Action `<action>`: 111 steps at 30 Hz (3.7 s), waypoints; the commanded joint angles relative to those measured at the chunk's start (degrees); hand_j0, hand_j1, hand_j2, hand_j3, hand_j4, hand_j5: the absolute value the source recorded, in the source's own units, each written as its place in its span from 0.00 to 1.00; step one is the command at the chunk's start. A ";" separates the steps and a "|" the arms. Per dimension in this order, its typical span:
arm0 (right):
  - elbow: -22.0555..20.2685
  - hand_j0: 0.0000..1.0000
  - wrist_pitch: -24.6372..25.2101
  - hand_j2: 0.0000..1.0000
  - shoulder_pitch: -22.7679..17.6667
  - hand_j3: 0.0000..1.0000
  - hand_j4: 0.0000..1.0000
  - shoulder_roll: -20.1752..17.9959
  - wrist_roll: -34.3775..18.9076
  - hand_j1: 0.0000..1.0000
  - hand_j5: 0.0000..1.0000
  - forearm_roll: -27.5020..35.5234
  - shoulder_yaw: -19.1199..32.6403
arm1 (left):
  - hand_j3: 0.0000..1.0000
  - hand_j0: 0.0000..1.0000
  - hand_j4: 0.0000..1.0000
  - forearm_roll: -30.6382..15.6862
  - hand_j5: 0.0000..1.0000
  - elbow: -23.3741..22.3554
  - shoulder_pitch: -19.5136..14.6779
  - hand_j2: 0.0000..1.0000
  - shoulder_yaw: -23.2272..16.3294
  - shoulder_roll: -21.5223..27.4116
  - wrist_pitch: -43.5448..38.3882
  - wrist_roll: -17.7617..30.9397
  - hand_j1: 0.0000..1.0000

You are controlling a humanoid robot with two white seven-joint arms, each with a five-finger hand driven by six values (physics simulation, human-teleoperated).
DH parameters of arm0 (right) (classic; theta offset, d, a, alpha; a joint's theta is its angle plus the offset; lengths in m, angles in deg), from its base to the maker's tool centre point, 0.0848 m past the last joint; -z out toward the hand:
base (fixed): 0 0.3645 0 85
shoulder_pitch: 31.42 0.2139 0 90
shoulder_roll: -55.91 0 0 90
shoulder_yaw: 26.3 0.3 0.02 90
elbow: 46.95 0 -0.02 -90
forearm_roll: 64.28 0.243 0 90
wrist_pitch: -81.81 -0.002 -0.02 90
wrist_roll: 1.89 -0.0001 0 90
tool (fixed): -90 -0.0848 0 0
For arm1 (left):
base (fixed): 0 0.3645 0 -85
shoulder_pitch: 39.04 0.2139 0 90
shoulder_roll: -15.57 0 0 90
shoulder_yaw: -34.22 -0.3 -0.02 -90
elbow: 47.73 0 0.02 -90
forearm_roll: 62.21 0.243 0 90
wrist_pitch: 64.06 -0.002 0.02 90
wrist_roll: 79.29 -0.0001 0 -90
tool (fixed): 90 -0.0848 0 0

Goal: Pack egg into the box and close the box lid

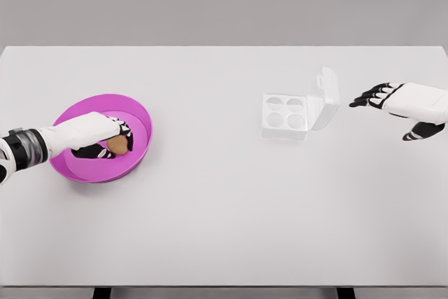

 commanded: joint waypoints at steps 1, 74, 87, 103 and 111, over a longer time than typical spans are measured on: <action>-1.21 1.00 0.16 1.00 -0.09 1.00 1.00 0.12 0.02 1.00 1.00 0.42 0.01 | 0.40 0.40 0.40 -0.48 0.40 0.15 0.00 0.40 0.13 0.07 -0.08 -0.02 0.40; -2.10 1.00 0.16 1.00 -1.41 1.00 1.00 -0.94 0.02 1.00 1.00 1.38 0.18 | 0.31 0.31 0.31 -2.86 0.31 5.16 -4.48 0.31 4.61 -18.83 1.06 -0.02 0.31; 2.65 1.00 0.16 1.00 -1.67 1.00 1.00 -5.77 0.02 1.00 1.00 1.30 1.50 | 0.31 0.31 0.31 -2.50 0.31 4.98 -4.48 0.31 4.44 -23.05 1.06 -0.02 0.31; 1.24 1.00 0.16 1.00 -2.20 1.00 1.00 -5.68 0.02 1.00 1.00 1.47 1.50 | 0.31 0.31 0.31 -1.89 0.31 4.01 -5.27 0.31 3.30 -27.79 0.89 -0.02 0.31; 1.24 1.00 0.16 1.00 -2.20 1.00 1.00 -5.77 0.02 1.00 1.00 1.47 1.50 | 0.31 0.31 0.31 -1.45 0.31 1.82 -6.86 0.31 2.77 -29.99 0.89 -0.02 0.31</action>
